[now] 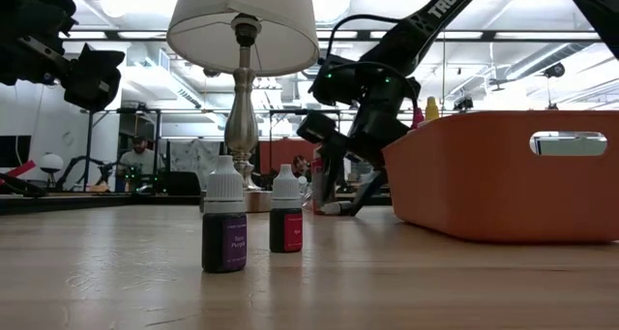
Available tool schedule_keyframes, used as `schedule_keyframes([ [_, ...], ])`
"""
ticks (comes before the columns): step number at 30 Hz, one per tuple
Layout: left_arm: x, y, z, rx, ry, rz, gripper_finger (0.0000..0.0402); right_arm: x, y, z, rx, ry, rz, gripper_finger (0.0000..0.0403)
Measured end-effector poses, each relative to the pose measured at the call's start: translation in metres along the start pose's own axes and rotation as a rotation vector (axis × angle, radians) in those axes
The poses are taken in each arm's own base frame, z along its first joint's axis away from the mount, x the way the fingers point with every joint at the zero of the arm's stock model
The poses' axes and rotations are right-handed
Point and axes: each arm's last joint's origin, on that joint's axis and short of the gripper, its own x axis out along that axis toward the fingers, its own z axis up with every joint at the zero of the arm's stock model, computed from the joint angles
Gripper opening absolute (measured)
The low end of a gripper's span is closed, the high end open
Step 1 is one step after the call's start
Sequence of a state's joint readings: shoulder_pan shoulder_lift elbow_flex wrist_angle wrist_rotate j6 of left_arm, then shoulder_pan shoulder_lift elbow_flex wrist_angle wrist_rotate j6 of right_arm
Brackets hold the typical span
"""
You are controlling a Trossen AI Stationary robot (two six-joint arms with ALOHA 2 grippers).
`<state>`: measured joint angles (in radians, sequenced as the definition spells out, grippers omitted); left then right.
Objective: Pick & Place food coloring
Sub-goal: Put the small food coloring bottle into the orange bin
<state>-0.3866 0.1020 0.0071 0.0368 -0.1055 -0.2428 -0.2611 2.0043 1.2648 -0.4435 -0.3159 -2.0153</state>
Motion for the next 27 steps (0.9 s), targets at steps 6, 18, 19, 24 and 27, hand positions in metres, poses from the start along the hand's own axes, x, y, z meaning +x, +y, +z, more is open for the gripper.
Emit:
schedule_keyframes([
  [6,0.0,0.0,0.0001,0.0,-0.001,0.0,0.0258,-0.0006,-0.0071,0.0006,0.086,0.005,-0.02,0.0201],
  [18,0.0,0.0,0.0001,0.0,-0.001,0.001,0.0259,0.0001,-0.0088,0.0049,0.341,0.003,-0.013,0.0201],
  [19,0.0,0.0,0.0,0.0,0.0,0.0,0.0259,0.0001,-0.0089,0.005,0.364,0.012,-0.011,0.0201],
  [24,0.0,0.0,0.0001,0.0,-0.001,0.0,0.0259,0.0,-0.0085,0.0041,0.508,0.069,-0.002,0.0201],
  [27,0.0,0.0,0.0001,0.0,0.0,0.001,0.0258,-0.0001,-0.0085,0.0041,0.567,0.077,-0.003,0.0201],
])
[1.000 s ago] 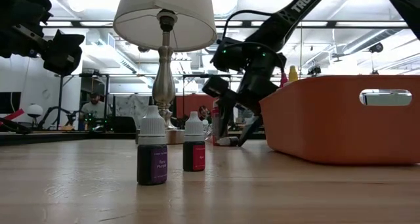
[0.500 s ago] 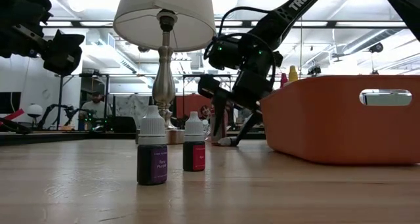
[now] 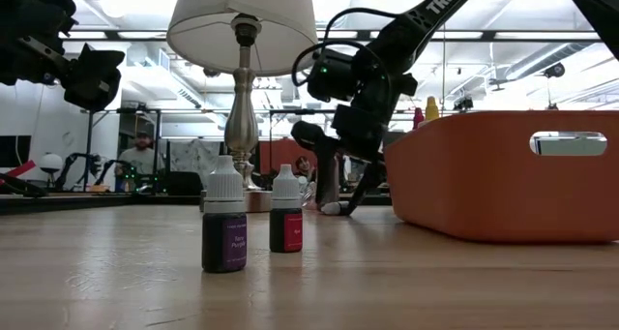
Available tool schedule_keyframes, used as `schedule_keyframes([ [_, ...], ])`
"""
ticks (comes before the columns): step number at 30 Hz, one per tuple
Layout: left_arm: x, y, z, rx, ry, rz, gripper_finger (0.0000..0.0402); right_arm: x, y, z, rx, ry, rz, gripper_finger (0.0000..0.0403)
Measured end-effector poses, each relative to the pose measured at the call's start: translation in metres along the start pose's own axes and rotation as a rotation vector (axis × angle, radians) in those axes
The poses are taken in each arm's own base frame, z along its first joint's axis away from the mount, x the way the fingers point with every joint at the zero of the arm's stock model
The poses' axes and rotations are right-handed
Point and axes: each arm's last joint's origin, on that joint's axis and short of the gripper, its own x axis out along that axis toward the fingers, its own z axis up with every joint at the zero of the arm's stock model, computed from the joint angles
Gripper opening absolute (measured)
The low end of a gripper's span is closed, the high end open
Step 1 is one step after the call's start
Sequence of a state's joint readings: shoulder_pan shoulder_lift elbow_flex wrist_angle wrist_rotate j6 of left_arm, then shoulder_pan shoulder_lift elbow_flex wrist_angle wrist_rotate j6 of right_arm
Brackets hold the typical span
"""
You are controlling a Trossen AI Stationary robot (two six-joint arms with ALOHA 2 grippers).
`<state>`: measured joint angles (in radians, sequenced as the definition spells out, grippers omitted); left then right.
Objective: Pick & Place food coloring
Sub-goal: Put the small food coloring bottle into the orange bin
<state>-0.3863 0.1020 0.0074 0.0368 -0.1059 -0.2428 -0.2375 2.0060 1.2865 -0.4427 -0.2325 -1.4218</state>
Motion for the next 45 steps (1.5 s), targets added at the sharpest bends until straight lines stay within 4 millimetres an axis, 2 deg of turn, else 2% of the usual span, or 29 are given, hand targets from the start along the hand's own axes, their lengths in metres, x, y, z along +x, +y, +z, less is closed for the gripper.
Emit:
schedule_keyframes([
  [8,0.0,0.0,-0.0001,0.0,0.0,0.0,0.0259,0.0006,0.0007,0.0038,0.146,0.004,0.002,0.0195],
  [21,0.0,0.0,0.0,0.0,0.0,0.0,0.0259,0.0011,0.0009,0.0054,0.156,0.04,-0.006,0.0182],
  [35,0.0,0.0,-0.0001,0.0,0.0,0.0,0.0258,0.0007,0.0009,0.0037,0.393,0.096,-0.028,0.018],
  [40,0.0,0.0,0.0,0.0,0.0,0.0,0.0259,0.0006,0.0032,0.0034,0.441,0.104,-0.008,0.0166],
  [45,0.0,0.0,-0.0001,0.0,0.0,0.0,0.0258,0.0002,0.0033,0.0035,0.436,0.105,-0.003,0.0136],
])
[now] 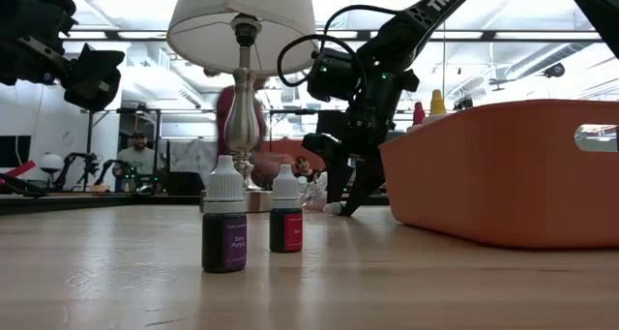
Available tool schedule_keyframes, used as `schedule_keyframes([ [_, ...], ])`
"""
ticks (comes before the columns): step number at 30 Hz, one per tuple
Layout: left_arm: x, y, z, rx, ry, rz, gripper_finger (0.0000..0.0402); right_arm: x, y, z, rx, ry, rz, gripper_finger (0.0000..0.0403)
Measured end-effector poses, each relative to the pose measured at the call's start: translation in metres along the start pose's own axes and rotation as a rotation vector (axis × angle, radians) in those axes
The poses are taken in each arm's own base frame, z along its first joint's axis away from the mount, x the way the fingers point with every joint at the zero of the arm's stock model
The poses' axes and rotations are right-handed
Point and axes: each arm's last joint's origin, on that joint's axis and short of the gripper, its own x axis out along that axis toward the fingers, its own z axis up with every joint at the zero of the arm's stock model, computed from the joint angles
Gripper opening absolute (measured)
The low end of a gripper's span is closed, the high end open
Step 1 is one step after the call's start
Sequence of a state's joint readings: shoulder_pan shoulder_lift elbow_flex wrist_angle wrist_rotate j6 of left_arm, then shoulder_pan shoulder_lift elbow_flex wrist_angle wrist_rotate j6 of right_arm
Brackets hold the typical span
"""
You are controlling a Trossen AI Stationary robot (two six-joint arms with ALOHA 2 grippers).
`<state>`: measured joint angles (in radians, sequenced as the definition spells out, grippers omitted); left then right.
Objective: Pick & Place food coloring
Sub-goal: Put the small food coloring bottle into the orange bin
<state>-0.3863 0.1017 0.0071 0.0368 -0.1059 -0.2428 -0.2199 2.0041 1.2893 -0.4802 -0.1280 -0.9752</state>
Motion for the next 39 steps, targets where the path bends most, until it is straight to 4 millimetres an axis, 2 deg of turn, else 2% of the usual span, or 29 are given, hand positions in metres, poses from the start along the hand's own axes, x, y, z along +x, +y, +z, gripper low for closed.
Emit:
schedule_keyframes([
  [10,0.0,-0.0001,0.0,0.0,0.0,-0.001,0.0259,-0.0035,-0.0064,0.0047,-0.013,-0.015,-0.022,0.0061],
  [15,0.0,0.0,0.0,0.0,0.0,0.0,0.0258,-0.0043,-0.0076,0.0055,0.005,-0.021,-0.026,0.0041],
  [21,0.0,-0.0001,0.0001,0.0,0.0,0.0,0.0259,-0.0041,-0.0071,0.0053,0.0,-0.022,-0.021,0.0048],
  [33,0.0,-0.0001,0.0001,0.0,0.0,0.0,0.0259,-0.0022,-0.0058,0.0041,0.018,-0.017,-0.01,0.0101],
  [39,0.0,0.0,0.0,0.0,0.0,0.0,0.0258,-0.0009,-0.0055,0.0039,0.009,-0.017,-0.006,0.0106],
])
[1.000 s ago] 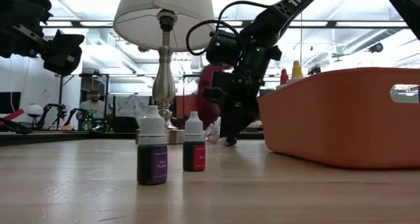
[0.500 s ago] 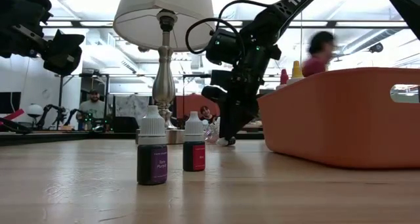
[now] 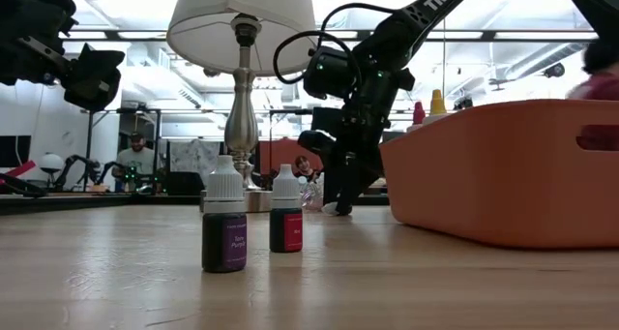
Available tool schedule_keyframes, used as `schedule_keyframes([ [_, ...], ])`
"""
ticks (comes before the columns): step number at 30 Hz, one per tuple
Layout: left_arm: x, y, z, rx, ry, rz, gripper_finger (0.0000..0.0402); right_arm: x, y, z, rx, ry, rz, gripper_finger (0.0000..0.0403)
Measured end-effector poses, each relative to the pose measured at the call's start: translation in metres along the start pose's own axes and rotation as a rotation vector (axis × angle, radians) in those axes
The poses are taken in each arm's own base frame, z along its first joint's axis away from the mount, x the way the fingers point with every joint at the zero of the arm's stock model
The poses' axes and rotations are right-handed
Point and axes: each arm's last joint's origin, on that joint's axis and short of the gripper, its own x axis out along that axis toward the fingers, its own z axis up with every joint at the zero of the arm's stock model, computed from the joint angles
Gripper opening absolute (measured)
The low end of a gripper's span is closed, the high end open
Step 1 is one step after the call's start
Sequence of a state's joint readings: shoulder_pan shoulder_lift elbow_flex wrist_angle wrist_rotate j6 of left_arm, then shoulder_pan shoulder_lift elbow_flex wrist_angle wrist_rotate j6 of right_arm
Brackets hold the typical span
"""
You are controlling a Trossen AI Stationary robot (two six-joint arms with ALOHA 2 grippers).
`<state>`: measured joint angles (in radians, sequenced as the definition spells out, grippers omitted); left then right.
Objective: Pick & Place food coloring
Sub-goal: Put the small food coloring bottle into the orange bin
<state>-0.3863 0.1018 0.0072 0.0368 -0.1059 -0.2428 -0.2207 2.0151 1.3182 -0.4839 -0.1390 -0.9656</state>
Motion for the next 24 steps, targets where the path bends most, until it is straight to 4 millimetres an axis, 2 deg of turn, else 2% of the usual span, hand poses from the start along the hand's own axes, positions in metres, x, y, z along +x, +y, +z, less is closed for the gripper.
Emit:
schedule_keyframes([
  [11,0.0,-0.0001,0.0001,0.0,0.0,-0.001,0.0259,0.0078,0.0018,-0.0031,0.002,0.022,0.025,0.0085],
  [24,0.0,0.0,0.0,0.0,0.0,0.0,0.0259,0.006,-0.0017,-0.0038,0.017,0.027,0.028,0.0068],
])
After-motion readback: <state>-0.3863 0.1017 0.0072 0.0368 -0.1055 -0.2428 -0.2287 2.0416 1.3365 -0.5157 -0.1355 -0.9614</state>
